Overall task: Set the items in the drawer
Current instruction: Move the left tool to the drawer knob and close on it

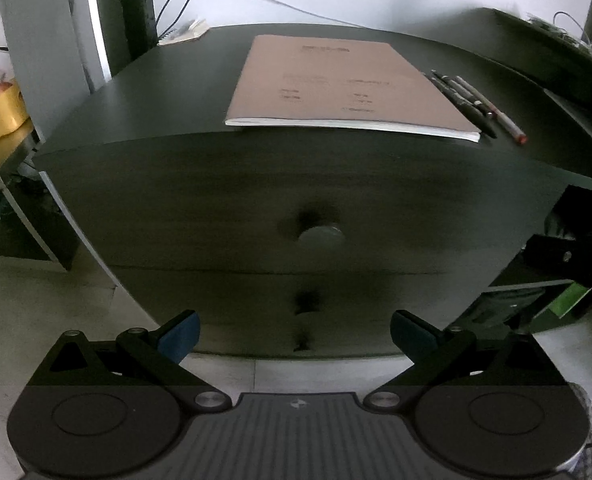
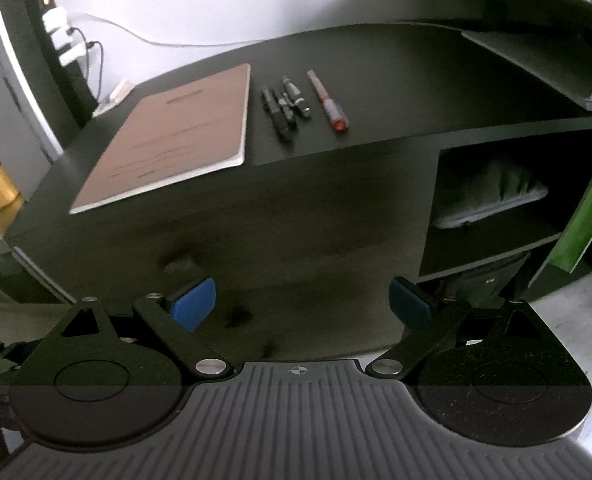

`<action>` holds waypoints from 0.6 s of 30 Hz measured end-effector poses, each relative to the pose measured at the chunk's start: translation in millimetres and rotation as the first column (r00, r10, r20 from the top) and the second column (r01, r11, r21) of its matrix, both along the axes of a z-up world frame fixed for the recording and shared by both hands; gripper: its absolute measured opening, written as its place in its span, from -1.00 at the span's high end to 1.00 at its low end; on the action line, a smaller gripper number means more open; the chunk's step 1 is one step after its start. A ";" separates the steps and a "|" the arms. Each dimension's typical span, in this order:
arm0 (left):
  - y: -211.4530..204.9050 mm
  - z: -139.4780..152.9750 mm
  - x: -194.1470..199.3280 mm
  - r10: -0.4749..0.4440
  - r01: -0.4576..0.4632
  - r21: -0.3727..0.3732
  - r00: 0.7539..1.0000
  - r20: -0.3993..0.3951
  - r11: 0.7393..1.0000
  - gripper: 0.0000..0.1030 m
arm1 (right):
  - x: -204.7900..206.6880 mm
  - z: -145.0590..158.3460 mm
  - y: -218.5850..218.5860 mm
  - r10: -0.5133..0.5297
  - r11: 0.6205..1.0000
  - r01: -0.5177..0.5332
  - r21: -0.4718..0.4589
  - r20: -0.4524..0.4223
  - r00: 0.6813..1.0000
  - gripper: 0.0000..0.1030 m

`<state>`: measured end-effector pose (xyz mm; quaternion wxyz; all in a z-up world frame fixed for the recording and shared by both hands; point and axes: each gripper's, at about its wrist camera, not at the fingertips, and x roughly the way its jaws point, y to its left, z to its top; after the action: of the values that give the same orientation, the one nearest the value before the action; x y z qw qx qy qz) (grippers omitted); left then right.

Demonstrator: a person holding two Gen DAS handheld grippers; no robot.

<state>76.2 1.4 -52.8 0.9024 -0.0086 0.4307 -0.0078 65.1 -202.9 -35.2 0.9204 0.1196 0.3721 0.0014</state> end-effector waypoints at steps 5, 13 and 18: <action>-5.9 -4.0 13.1 -0.025 0.025 0.003 1.000 -0.015 1.000 -0.95 | 13.8 -5.3 -11.8 -0.011 1.000 0.011 -0.009 -0.004 1.000 -0.88; -8.5 -18.3 39.9 -0.010 0.008 -0.023 0.996 -0.092 1.000 -0.79 | 30.0 -16.0 -26.9 -0.024 1.000 0.024 0.009 -0.017 1.000 -0.88; -11.1 -21.2 45.3 -0.053 0.051 -0.030 0.996 -0.072 0.998 -0.49 | 40.4 -23.9 -35.6 -0.003 1.000 0.004 0.018 -0.023 1.000 -0.88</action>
<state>121.5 -9.6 -74.0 0.8853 -0.0104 0.4634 -0.0369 105.5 -238.5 -59.1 0.9150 0.1284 0.3825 0.0017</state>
